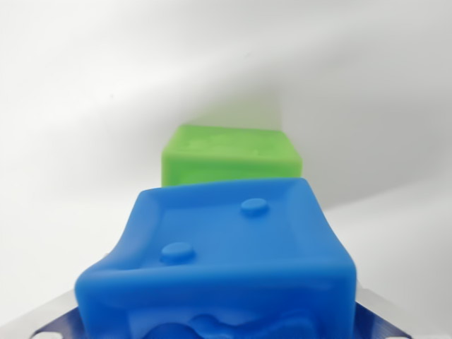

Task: Stack cube

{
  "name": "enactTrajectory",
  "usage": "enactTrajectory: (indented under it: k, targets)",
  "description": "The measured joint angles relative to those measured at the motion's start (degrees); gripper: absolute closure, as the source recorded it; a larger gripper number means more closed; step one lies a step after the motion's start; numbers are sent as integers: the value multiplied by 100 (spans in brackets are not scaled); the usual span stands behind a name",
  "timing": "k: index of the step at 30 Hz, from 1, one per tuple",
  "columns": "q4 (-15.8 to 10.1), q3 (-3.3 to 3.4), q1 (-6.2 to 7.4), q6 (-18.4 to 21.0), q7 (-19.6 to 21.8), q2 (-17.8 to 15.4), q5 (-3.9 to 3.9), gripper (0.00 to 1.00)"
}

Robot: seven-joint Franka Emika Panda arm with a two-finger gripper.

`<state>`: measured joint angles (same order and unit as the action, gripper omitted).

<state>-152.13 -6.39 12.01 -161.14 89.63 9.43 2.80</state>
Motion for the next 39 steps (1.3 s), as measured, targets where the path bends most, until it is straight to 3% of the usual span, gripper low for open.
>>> enactTrajectory:
  k: [10, 17, 18, 39]
  targets:
    - [38, 47, 24, -212, 74, 247, 100, 100]
    - [46, 70, 42, -282, 93, 318, 121, 100]
    - [46, 72, 44, -285, 94, 320, 121, 0]
    - [49, 75, 48, -289, 97, 321, 122, 0]
